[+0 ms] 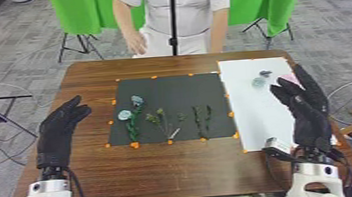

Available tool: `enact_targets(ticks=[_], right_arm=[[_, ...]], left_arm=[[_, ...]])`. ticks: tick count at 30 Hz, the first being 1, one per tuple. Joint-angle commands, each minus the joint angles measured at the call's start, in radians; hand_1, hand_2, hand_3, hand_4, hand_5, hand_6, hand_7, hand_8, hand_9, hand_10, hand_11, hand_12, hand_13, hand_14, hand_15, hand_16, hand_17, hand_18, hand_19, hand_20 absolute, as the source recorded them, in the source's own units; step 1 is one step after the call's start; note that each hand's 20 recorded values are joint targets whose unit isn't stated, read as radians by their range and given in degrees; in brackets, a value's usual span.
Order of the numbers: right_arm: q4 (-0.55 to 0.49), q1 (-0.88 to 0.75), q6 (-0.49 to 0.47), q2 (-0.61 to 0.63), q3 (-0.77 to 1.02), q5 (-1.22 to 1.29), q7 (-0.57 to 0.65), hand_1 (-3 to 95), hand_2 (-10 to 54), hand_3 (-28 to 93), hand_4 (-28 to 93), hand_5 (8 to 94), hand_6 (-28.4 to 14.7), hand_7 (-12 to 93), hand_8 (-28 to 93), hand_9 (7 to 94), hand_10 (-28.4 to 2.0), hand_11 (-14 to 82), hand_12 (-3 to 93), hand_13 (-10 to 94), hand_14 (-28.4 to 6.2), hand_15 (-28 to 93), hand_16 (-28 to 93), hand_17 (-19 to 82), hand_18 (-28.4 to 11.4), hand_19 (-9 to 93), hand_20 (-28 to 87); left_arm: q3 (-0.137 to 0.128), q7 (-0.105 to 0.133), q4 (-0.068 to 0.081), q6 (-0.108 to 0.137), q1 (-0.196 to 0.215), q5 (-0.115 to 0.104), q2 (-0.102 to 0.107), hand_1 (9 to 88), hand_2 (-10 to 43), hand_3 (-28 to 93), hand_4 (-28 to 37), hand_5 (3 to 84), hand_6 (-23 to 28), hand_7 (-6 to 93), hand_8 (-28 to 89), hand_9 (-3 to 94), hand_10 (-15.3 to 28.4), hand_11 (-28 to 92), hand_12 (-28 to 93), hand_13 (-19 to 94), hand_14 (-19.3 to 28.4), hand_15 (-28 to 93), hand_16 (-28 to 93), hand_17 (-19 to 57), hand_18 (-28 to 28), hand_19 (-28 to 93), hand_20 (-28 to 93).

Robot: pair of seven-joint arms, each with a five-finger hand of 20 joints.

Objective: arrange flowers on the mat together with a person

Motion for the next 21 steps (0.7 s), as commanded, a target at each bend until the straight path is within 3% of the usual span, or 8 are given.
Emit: enact_targets(ticks=[1,3,6,8,11,14,21], right_arm=[[-0.012,0.11,0.295,0.206,0.092,-0.373,0.323,35.5,-9.5,76,-19,34.2,-2.3,16,-10,49.8,-13.8,10.1,15.3,46,-11.3,15,18,31,-15.2,11,34],[0.007,0.15,0.292,0.268,0.117,-0.518,0.445,39.2,-9.5,76,-20,36.3,-3.0,18,-11,50.7,-13.9,12.0,15.8,48,-11.2,15,18,34,-14.1,16,37],[0.031,0.185,0.16,0.357,0.173,-0.715,0.546,42.3,-9.5,74,-21,40.7,-3.0,19,-11,52.1,-13.8,13.6,16.0,53,-10.9,16,19,36,-13.4,24,41],[0.028,0.195,-0.027,0.401,0.23,-0.848,0.585,42.6,-9.5,74,-23,44.3,-2.9,19,-11,53.3,-13.8,14.0,16.0,56,-10.9,18,20,38,-13.0,30,42],[0.081,0.272,-0.215,0.493,0.203,-0.968,0.652,41.7,-9.5,74,-25,46.5,-2.7,19,-11,53.9,-14.0,13.8,16.0,58,-11.2,20,20,39,-13.1,36,43],[0.127,0.305,-0.375,0.552,0.206,-1.01,0.62,40.9,-9.5,74,-27,47.8,-2.6,17,-11,55.1,-14.1,13.0,16.2,60,-11.2,23,20,40,-13.2,40,41],[0.254,0.394,-0.555,0.638,0.132,-1.104,0.543,40.0,-9.5,73,-28,53.5,0.0,17,-11,64.2,-13.7,13.9,15.9,67,-10.6,26,21,42,-14.5,49,41]], left_arm=[[0.001,-0.014,0.003,0.001,0.014,0.0,-0.009,24.9,-1.4,65,-19.0,47.2,3.7,14.1,-6,47.0,13.5,22,16,38,17.3,18,4,5.9,13.0,10,18],[0.0,-0.012,0.003,0.007,0.014,-0.004,-0.006,24.9,-1.3,65,-19.0,47.2,3.7,14.0,-6,47.0,13.5,22,16,38,17.3,18,4,5.9,13.1,10,18],[-0.002,-0.012,0.001,0.01,0.013,-0.003,-0.001,24.9,-1.3,64,-19.0,47.2,3.8,14.0,-6,47.0,13.5,22,16,38,17.3,18,4,5.9,13.0,10,18],[-0.001,-0.015,0.002,0.007,0.01,-0.001,0.0,24.9,-1.3,65,-19.0,47.2,3.8,14.0,-6,47.0,13.6,22,16,38,17.3,18,4,6.0,13.0,10,18],[0.001,-0.018,0.001,0.01,0.009,0.0,-0.001,25.1,-1.4,64,-19.0,47.2,3.8,14.0,-6,46.9,13.6,22,16,38,17.3,18,4,6.0,13.0,10,18],[0.0,-0.023,-0.002,0.008,0.012,0.003,0.002,25.1,-1.2,64,-19.0,47.3,3.9,14.0,-6,46.9,13.5,22,16,38,17.3,18,4,6.0,12.9,10,18],[0.002,-0.02,-0.003,0.013,0.009,0.002,0.008,25.0,-1.3,64,-18.8,47.2,3.8,13.8,-6,46.9,13.6,22,16,38,17.3,18,4,6.0,12.9,10,18]])
